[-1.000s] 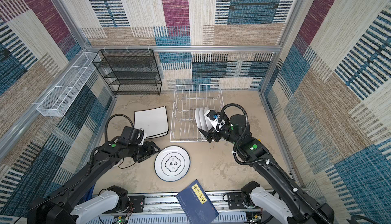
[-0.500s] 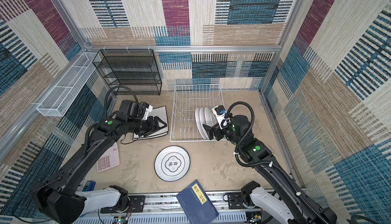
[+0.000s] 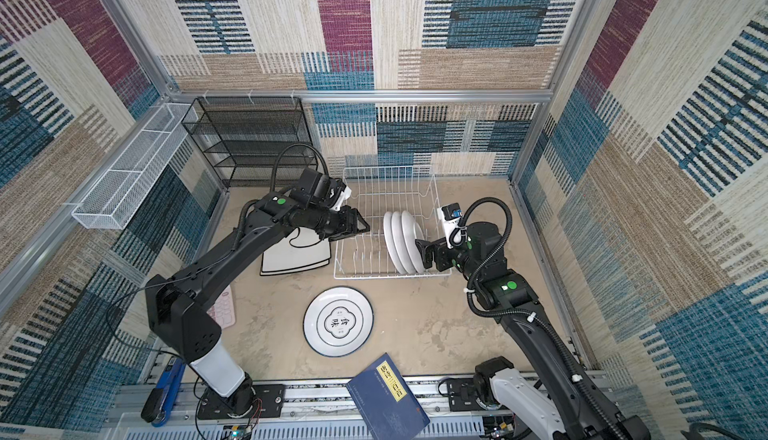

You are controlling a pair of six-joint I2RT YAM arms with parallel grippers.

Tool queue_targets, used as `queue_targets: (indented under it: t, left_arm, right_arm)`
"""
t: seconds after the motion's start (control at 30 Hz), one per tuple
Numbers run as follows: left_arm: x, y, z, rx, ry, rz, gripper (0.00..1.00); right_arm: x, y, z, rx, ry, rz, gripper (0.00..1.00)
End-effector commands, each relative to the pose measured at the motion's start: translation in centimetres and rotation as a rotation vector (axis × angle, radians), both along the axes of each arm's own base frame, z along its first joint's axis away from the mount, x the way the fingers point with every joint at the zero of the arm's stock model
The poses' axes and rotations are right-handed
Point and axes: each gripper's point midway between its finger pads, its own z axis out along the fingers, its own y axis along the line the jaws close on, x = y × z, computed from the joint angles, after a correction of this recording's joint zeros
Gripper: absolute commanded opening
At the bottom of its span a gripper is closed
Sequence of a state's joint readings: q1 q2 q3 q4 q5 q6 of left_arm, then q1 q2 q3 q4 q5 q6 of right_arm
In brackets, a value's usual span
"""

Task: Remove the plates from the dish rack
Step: 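Move the left gripper to the rack toward the red-patterned plates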

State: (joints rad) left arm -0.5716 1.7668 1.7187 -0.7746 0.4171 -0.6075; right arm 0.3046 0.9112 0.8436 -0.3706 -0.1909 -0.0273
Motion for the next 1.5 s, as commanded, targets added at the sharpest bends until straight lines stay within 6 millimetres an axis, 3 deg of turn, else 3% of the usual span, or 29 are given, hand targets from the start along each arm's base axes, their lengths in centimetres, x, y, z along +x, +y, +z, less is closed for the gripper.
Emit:
queue_targets:
  t: [0.0, 0.3, 0.63, 1.3, 1.47]
  left_arm:
    - [0.9, -1.3, -0.7, -0.005, 0.024, 0.005, 0.51]
    - [2.8, -4.6, -3.7, -0.024, 0.101, -0.009, 0.42]
    - [3.8, -5.5, -6.7, -0.014, 0.169, 0.019, 0.31]
    - [4.3, -6.8, -8.2, -0.041, 0.233, 0.035, 0.0]
    - [4.8, -7.1, -8.3, -0.055, 0.233, 0.044, 0.0]
  right_arm:
    - [0.3, 0.2, 0.0, 0.004, -0.001, 0.019, 0.99]
    - [1.7, -0.6, -0.5, -0.03, -0.005, 0.003, 0.99]
    - [2.3, -1.0, 0.0, -0.034, -0.017, -0.008, 0.99]
    - [3.8, -0.9, -0.1, -0.028, -0.024, -0.008, 0.99]
    - [4.2, -1.0, -0.4, -0.034, -0.018, -0.007, 0.99]
